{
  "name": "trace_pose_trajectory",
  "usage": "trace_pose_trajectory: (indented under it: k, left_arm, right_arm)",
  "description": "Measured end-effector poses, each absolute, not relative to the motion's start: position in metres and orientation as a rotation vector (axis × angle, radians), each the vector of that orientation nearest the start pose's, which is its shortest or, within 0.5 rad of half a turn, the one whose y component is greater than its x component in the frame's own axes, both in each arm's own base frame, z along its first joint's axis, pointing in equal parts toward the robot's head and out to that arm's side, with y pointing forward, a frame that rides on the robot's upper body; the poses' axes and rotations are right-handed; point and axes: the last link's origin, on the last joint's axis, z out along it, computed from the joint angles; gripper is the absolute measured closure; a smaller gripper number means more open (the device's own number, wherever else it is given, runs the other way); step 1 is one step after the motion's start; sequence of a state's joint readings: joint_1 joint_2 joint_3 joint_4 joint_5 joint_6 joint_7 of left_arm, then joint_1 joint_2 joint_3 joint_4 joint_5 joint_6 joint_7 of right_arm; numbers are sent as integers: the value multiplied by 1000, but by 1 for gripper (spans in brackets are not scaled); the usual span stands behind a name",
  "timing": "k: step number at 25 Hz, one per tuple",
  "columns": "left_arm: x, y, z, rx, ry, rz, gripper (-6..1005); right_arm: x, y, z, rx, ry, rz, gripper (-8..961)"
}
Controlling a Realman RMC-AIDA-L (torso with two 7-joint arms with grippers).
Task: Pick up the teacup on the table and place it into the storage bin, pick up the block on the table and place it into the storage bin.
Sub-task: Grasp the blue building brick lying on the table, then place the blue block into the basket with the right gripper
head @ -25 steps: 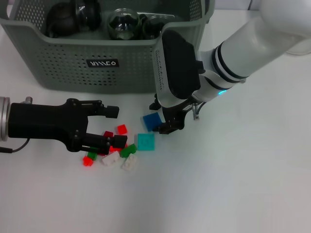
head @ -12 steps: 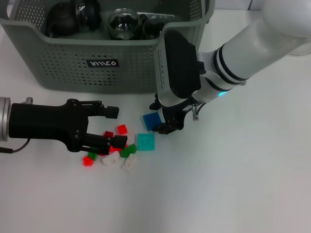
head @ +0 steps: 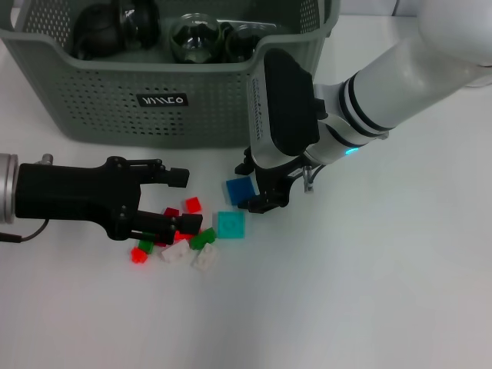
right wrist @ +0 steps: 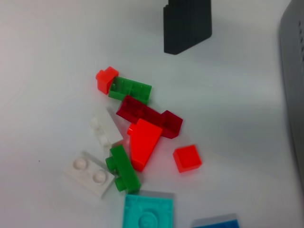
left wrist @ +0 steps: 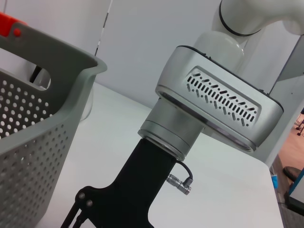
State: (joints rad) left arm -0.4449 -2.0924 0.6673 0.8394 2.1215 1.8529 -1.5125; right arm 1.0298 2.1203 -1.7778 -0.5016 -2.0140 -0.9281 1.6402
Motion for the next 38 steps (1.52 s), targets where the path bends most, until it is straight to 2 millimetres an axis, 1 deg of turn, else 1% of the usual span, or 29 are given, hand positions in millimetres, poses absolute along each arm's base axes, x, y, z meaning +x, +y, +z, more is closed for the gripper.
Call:
trace_pose_trajectory:
  k: [8,30,38]
  left_arm:
    - [-265,283,20,-2930,-714,-683,129]
    - [-266,282,20,-2927,-716,-683,129]
    - [-268,281,20,-2926,-724,-680,129]
  right_arm:
    - [141,379,-145,-3016,-251,-397,385]
    - [145,378,-146,-3018,-187,-380,477]
    - [141,379,-139,-3025,-128,-343,515]
